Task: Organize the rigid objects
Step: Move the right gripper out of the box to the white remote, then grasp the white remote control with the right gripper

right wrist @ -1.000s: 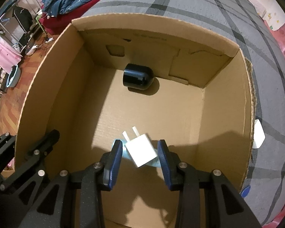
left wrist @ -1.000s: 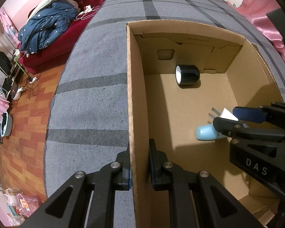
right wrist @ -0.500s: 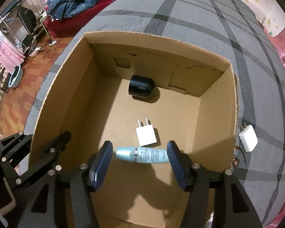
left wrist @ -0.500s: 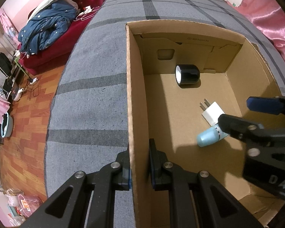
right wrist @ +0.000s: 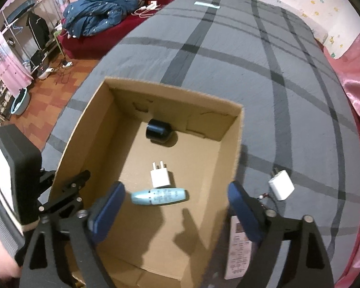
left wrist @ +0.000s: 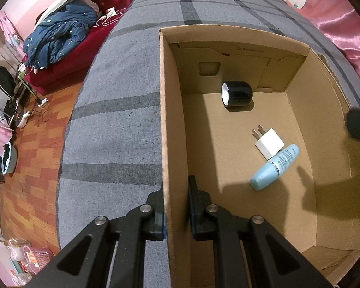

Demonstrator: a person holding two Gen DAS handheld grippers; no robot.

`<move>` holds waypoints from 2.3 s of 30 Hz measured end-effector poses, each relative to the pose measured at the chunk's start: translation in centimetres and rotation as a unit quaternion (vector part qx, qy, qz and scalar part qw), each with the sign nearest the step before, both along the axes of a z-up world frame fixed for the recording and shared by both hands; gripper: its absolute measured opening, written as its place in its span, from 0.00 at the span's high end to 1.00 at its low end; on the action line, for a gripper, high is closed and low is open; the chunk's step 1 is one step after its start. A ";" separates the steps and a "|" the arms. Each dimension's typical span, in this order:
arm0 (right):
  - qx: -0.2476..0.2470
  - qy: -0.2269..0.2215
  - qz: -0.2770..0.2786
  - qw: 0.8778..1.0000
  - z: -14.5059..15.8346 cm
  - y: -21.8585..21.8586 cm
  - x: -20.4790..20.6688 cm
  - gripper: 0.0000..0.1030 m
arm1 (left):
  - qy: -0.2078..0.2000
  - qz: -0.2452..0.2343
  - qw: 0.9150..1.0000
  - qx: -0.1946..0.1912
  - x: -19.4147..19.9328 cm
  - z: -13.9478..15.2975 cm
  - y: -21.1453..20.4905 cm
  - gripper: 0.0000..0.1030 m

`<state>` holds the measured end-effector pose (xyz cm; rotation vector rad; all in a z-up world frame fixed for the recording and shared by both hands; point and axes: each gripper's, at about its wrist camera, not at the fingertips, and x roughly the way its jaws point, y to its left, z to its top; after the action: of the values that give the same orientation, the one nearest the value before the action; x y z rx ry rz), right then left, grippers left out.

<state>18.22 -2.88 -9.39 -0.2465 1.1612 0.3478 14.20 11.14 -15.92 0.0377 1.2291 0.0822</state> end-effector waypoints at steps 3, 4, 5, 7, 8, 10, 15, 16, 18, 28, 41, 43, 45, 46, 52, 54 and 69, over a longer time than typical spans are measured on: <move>0.006 -0.009 -0.004 1.000 0.9 -1.2 0.0 0.03 | 0.000 0.000 1.000 0.001 0.0 0.0 0.0 0.87; 0.006 -0.011 -0.006 1.000 1.1 -1.6 0.1 0.01 | 0.000 -0.001 1.000 0.001 0.0 0.1 0.0 0.87; 0.007 -0.014 -0.007 1.000 1.4 -2.0 0.1 0.01 | 0.000 0.000 1.000 0.001 0.0 0.0 0.0 0.87; 0.007 -0.020 -0.011 1.000 1.9 -2.9 0.0 0.00 | 0.000 0.000 1.000 0.001 0.0 0.0 0.0 0.87; 0.007 -0.021 -0.013 1.000 2.1 -3.3 -0.1 0.00 | 0.000 0.000 1.000 0.002 0.0 0.0 0.0 0.87; 0.005 -0.027 -0.017 0.999 2.5 -4.3 -0.2 0.00 | 0.000 -0.001 1.000 0.002 0.0 0.0 0.0 0.87; 0.002 -0.031 -0.028 0.999 2.9 -7.0 -0.5 0.00 | 0.000 -0.001 1.000 0.001 0.0 0.0 0.1 0.87; 0.001 -0.030 -0.031 0.999 2.9 -7.6 -0.6 0.00 | 0.000 -0.001 1.000 0.002 0.0 0.0 0.1 0.87; -0.001 -0.031 -0.036 0.999 2.9 -8.7 -0.6 0.00 | 0.000 -0.001 1.000 0.002 0.0 0.0 0.0 0.87; -0.008 -0.030 -0.061 0.998 1.7 -13.1 -1.0 0.00 | -0.001 -0.001 1.000 0.001 0.0 0.0 0.1 0.87; -0.004 -0.026 -0.057 0.998 -1.8 -14.6 -2.3 0.00 | -0.002 -0.002 1.000 0.004 -0.1 -0.1 -0.1 0.87; -0.006 -0.023 -0.053 0.998 -2.5 -14.6 -2.5 0.00 | -0.002 -0.002 1.000 0.004 -0.1 -0.1 0.0 0.87; -0.009 -0.019 -0.048 0.999 -3.2 -14.6 -2.6 0.00 | -0.002 -0.001 1.000 0.003 -0.1 -0.1 0.0 0.87; -0.008 -0.015 -0.047 0.999 -3.6 -14.7 -2.6 0.00 | -0.002 -0.001 1.000 0.003 -0.1 -0.1 0.0 0.87; -0.018 -0.004 -0.041 0.999 -6.0 -15.1 -2.7 0.00 | -0.001 0.000 1.000 0.001 0.0 -0.1 0.0 0.87; -0.018 0.001 -0.038 0.999 -6.8 -15.1 -2.8 0.00 | -0.001 0.000 1.000 0.000 0.0 -0.1 0.1 0.87; -0.036 0.043 -0.022 0.998 -13.0 -14.8 -3.9 0.01 | -0.001 0.000 1.000 0.002 0.0 -0.1 0.0 0.87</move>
<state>14.29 -17.68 -22.40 -0.2709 1.2642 0.2803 14.21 11.18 -16.02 0.0412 1.2265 0.0836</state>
